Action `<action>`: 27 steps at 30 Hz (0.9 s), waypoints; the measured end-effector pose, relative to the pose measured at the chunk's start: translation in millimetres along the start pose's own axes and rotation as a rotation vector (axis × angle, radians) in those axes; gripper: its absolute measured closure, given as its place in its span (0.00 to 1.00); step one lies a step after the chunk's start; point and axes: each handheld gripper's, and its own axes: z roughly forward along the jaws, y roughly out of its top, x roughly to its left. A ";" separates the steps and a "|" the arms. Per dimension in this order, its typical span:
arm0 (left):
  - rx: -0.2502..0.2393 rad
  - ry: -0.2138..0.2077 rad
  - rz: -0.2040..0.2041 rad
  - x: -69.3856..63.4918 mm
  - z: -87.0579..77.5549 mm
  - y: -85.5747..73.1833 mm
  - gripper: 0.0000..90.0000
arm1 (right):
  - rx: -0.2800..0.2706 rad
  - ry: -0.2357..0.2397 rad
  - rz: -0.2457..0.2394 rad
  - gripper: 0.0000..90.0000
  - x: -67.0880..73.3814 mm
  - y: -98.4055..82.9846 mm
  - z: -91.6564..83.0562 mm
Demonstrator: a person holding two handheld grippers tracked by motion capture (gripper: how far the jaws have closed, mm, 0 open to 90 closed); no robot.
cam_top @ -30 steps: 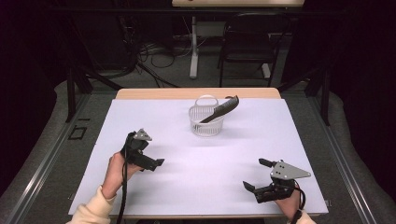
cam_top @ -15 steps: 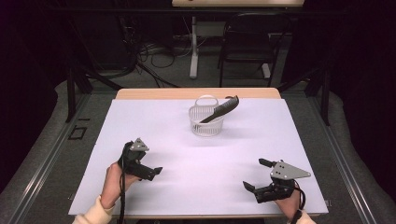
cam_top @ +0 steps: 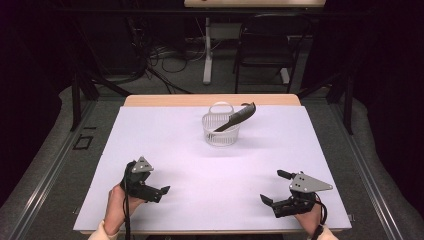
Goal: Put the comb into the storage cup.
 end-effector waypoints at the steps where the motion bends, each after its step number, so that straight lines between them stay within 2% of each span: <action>1: 0.002 0.002 -0.001 -0.5 -0.9 -1.5 0.00 | 0.000 0.000 -0.001 0.00 -0.1 0.0 0.0; 6: -0.015 0.018 0.001 -2.9 -6.3 -9.7 0.00 | 0.003 -0.003 -0.001 0.00 0.3 0.2 -0.2; 12: -0.019 0.022 -0.022 -3.4 -10.7 -20.7 0.00 | 0.001 0.000 0.000 0.00 0.2 0.0 -0.3; 20: -0.054 0.043 -0.021 -6.4 -20.3 -29.1 0.00 | 0.004 0.001 0.002 0.00 1.2 0.4 0.0; 23: -0.077 0.055 -0.031 -7.6 -24.0 -32.7 0.00 | 0.003 0.000 0.002 0.00 1.2 0.4 0.3; 27: -0.085 0.062 -0.039 -9.0 -27.0 -36.4 0.00 | 0.002 0.003 0.003 0.00 1.3 0.5 0.0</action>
